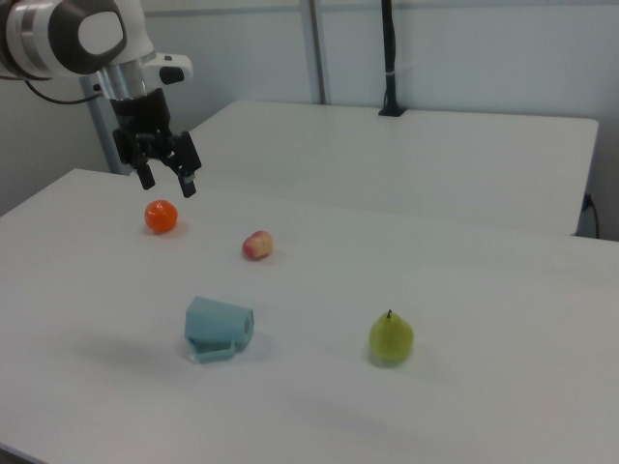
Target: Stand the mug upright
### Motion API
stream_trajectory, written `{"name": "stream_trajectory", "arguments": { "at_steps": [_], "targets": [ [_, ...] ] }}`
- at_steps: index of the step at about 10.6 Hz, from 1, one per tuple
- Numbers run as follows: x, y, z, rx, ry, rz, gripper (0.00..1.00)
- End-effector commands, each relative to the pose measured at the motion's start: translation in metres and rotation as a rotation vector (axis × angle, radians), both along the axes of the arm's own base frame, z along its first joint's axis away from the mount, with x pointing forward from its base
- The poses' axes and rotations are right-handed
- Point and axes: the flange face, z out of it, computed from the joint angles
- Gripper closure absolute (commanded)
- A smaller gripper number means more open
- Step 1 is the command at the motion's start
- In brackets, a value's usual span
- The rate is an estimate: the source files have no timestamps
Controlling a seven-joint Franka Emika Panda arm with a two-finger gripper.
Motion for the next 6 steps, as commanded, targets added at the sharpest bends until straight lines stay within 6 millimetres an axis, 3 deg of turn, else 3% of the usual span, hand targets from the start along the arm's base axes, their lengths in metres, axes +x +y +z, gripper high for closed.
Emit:
{"name": "stream_trajectory", "arguments": {
  "at_steps": [1, 4, 6],
  "targets": [
    [-0.012, -0.002, -0.002, 0.013, 0.016, 0.019, 0.0],
    [-0.012, 0.0, -0.003, 0.013, 0.018, 0.023, 0.0],
    [-0.011, 0.009, -0.019, -0.017, 0.034, 0.045, 0.0]
  ]
}}
